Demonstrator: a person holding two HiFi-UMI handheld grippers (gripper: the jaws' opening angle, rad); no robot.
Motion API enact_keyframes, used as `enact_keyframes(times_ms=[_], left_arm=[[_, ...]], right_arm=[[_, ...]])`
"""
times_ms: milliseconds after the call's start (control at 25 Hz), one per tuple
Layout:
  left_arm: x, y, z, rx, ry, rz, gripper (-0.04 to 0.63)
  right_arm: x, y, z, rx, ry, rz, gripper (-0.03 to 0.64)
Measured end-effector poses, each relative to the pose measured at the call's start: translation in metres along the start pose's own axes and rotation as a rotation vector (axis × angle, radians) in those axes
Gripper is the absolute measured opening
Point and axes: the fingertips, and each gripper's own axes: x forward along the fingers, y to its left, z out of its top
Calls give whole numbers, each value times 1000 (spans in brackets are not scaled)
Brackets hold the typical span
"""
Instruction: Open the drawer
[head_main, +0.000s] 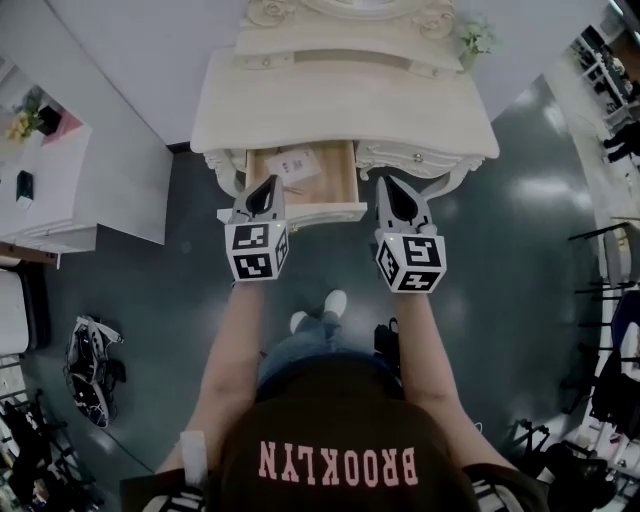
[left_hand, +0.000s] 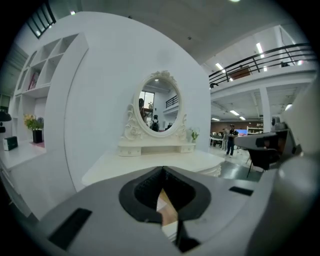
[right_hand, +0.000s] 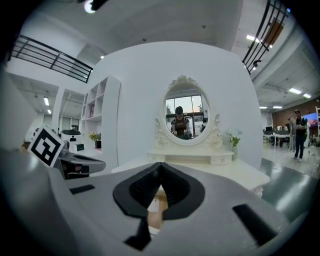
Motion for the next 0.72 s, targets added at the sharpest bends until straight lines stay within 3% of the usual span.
enact_keyframes(times_ms=[200, 400, 720], left_arm=[[-9, -5, 46, 62, -107, -15, 6], [-18, -3, 86, 68, -202, -5, 6], [-29, -5, 122, 111, -286, -7, 6]], right_arm=[[0, 3, 41, -73, -85, 23, -3], [0, 7, 69, -127, -138, 57, -5], [-6, 9, 98, -143, -198, 71, -4]])
